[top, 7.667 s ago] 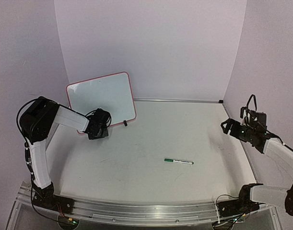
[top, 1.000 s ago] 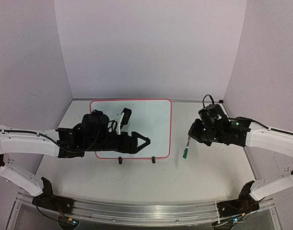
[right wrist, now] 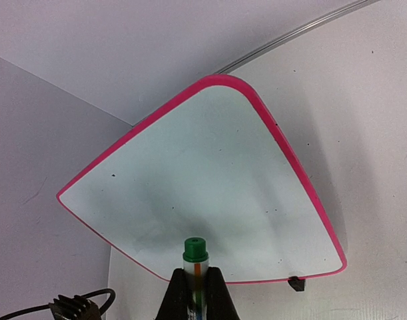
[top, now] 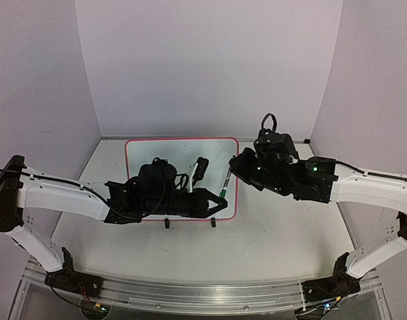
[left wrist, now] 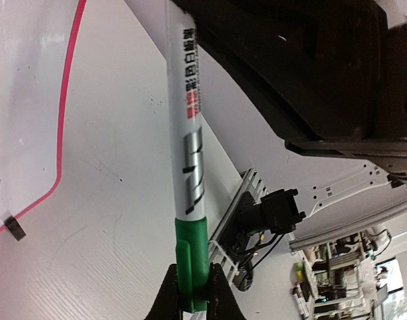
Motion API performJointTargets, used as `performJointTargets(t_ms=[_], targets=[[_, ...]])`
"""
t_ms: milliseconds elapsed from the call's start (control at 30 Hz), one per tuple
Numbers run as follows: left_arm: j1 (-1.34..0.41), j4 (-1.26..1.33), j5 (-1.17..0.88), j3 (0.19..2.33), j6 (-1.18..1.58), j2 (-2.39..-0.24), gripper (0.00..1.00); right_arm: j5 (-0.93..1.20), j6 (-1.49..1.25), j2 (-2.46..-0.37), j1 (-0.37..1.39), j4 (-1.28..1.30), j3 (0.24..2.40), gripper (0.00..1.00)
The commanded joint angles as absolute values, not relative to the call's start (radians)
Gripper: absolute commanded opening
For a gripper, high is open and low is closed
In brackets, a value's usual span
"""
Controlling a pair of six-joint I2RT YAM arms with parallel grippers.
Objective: Write a sentence on the whiteboard
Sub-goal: Pass from the right arm to the left, then open the whiteboard marker from the pen cap.
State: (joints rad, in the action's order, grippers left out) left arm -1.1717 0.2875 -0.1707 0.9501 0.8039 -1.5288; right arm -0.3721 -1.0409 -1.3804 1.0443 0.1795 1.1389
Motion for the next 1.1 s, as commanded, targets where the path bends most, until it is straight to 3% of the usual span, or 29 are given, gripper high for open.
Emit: performJointTargets(t_ms=[0, 133, 200, 300, 333, 600, 733, 1067], targets=[[-1.174, 0.330, -0.184, 0.978, 0.794, -1.528, 0.00, -0.387, -1.030, -1.384, 1.050, 0.156, 1.170, 0.00], [-1.173, 0.259, -0.169, 0.974, 0.750, -1.501, 0.00, -0.360, -1.008, -1.358, 1.050, 0.156, 1.138, 0.03], [-1.170, 0.200, -0.168, 0.975, 0.716, -1.472, 0.00, -0.347, -0.992, -1.333, 1.050, 0.155, 1.102, 0.18], [-1.152, 0.070, -0.194, 0.992, 0.634, -1.428, 0.00, -0.315, -0.931, -1.286, 1.050, 0.156, 1.058, 0.52], [-1.142, 0.026, -0.209, 0.997, 0.608, -1.414, 0.00, -0.304, -0.916, -1.275, 1.050, 0.159, 1.045, 0.59], [-0.987, -0.212, -0.505, 1.029, 0.461, -1.393, 0.00, -0.219, -0.732, -1.186, 1.050, 0.221, 1.030, 0.90], [-0.952, -0.402, -0.631, 1.116, 0.270, -1.437, 0.00, -0.119, -0.613, -1.164, 1.036, 0.253, 1.056, 0.98], [-0.891, -0.712, -0.871, 1.287, -0.138, -1.527, 0.00, 0.389, -0.446, -1.153, 0.884, 0.241, 1.046, 0.98]])
